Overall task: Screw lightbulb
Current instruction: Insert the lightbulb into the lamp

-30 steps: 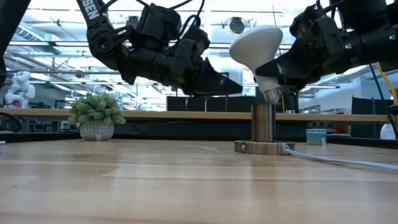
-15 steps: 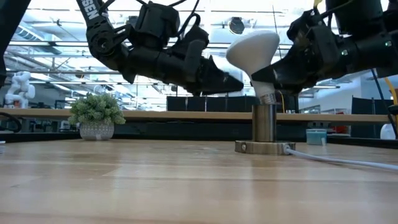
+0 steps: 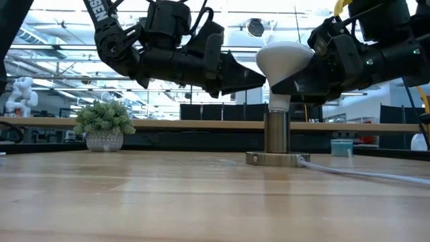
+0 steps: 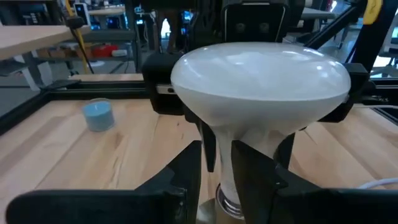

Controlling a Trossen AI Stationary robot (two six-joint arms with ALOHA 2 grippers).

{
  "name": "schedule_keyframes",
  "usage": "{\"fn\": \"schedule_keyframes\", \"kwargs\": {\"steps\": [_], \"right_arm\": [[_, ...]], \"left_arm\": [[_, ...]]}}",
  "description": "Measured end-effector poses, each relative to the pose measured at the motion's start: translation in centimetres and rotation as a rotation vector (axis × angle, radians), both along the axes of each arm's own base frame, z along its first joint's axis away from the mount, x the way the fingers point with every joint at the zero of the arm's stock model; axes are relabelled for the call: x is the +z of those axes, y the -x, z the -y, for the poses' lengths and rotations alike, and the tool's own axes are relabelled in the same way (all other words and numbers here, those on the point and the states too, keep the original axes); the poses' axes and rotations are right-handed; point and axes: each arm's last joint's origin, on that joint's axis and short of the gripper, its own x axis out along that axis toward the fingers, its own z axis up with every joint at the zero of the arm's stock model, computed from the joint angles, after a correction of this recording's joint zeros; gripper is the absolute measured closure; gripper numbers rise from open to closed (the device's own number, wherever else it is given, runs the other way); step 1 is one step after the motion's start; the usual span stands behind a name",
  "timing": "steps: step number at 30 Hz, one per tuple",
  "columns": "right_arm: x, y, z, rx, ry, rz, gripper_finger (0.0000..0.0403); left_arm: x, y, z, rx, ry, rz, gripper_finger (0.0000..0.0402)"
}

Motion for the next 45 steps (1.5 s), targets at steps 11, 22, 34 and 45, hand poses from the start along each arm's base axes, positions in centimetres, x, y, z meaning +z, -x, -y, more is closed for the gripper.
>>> {"fn": "schedule_keyframes", "kwargs": {"steps": [11,22,34,45], "right_arm": [[0.0,0.0,-0.1,0.027,-0.009,-0.003,0.0208],[0.0,0.0,-0.1,0.026,-0.016,0.0,0.0207],[0.1,0.0,-0.1,0.025,-0.016,0.001,0.0207],[0.1,0.0,-0.1,0.025,-0.016,0.001,0.0206]], "left_arm": [[-0.2,0.0,0.1,-0.004,0.001,-0.016,0.0308],[-0.4,0.1,1.0,-0.029,0.057,-0.048,0.0308],[-1.0,0.2,2.1,-0.065,0.029,-0.107,0.0308],[-1.3,0.3,1.0,-0.124,0.045,-0.139,0.0393]]}}
